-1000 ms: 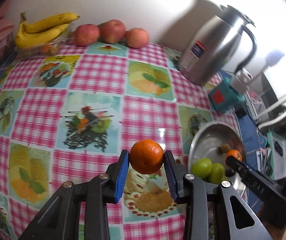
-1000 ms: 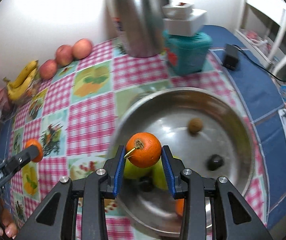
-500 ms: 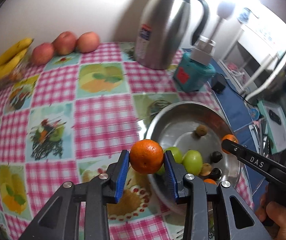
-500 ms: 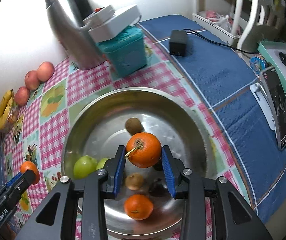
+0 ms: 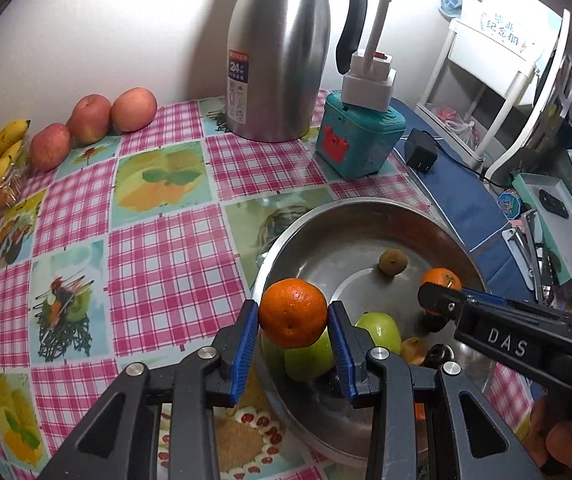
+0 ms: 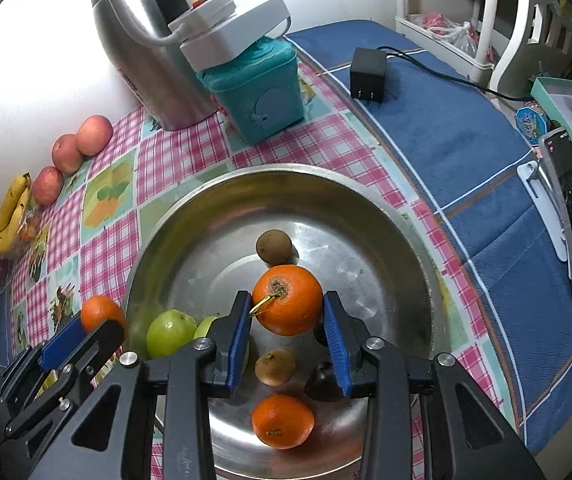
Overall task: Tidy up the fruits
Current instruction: 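Carry the tangerine in the right tool while the left tool carries its tangerine over the basin, then open the left tool releasing its tangerine while the right tool releases its tangerine into the basin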
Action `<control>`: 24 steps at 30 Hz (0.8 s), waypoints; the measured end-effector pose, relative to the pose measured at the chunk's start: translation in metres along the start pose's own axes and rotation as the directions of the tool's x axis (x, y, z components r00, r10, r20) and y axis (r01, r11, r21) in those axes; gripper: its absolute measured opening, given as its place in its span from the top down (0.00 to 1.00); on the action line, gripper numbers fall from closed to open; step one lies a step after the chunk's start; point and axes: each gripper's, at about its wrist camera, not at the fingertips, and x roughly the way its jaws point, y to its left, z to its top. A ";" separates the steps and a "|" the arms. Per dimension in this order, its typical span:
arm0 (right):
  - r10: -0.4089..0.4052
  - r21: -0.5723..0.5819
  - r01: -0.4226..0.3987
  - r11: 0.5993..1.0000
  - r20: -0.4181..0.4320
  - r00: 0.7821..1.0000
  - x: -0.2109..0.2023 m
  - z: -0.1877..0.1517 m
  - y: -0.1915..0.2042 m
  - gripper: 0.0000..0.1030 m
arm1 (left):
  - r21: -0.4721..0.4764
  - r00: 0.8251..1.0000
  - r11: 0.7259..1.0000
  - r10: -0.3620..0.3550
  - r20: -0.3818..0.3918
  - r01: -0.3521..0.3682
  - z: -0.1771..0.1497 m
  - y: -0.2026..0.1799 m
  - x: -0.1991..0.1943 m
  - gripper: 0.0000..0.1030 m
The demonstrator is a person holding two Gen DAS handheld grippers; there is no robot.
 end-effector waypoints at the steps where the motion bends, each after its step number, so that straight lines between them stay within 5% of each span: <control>1: 0.000 -0.002 0.000 1.000 -0.002 1.000 0.001 0.000 0.000 0.63 | 0.001 1.000 1.000 -0.001 0.002 0.001 0.000 -0.001 0.001 0.63; 24: -0.009 -0.037 0.007 0.999 -0.038 0.999 0.010 -0.003 0.008 0.63 | 0.024 1.000 0.999 0.027 -0.015 -0.027 -0.002 -0.005 0.007 0.63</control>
